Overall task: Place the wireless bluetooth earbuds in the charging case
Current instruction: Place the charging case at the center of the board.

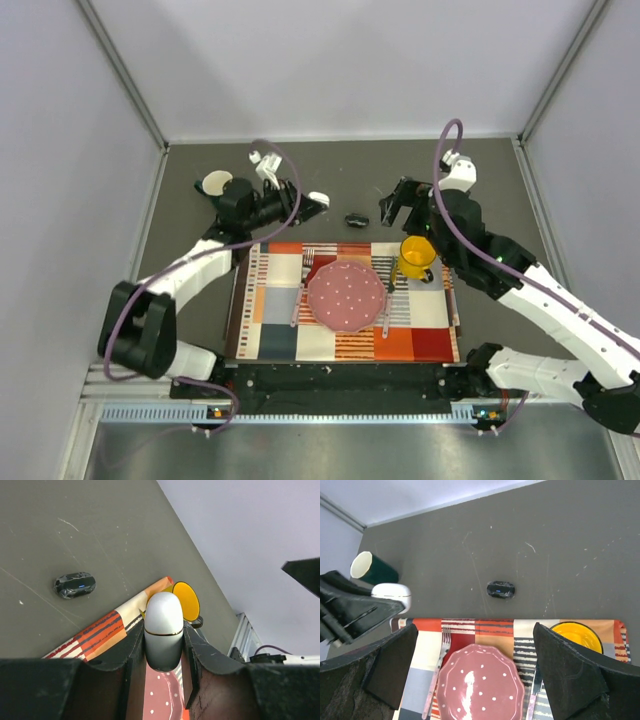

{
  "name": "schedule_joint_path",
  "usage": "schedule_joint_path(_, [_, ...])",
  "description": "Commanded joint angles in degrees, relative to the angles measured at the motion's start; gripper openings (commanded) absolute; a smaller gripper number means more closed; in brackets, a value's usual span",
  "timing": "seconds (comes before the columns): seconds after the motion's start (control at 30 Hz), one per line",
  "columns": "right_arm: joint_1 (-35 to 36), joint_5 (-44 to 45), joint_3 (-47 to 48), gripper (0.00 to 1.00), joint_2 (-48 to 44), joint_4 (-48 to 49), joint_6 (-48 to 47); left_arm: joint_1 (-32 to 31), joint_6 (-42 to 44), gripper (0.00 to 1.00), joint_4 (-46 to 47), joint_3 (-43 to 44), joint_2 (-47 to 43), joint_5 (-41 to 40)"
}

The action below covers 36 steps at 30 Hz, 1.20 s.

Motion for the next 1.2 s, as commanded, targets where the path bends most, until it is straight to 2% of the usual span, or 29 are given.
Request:
schedule_joint_path(0.0, [-1.00, 1.91, -1.03, 0.99, -2.07, 1.90, -2.29, 0.74, -9.24, 0.00, 2.89, 6.29, 9.26, 4.79])
schedule_joint_path(0.3, [-2.58, 1.29, -1.56, 0.99, -2.86, 1.72, -4.05, 0.74, -10.84, 0.00, -0.54, 13.59, 24.65, 1.02])
schedule_joint_path(0.47, [-3.46, -0.02, -1.38, 0.99, -1.55, 1.72, -4.40, 0.83, -17.68, 0.00, 6.74, 13.68, 32.02, 1.09])
schedule_joint_path(0.73, [-3.90, -1.34, -1.47, 0.99, 0.03, 1.72, -4.14, 0.83, -18.75, 0.00, -0.80, 19.21, 37.56, -4.17])
schedule_joint_path(0.97, [-4.25, -2.75, -1.03, 0.99, 1.62, 1.63, -4.40, 0.83, -19.20, 0.08, -5.54, 22.73, 41.00, -7.34])
schedule_joint_path(1.17, [-4.69, -2.84, -0.86, 0.99, 1.80, 1.63, -5.01, 0.74, -19.72, 0.15, -7.48, 25.02, 44.25, -6.29])
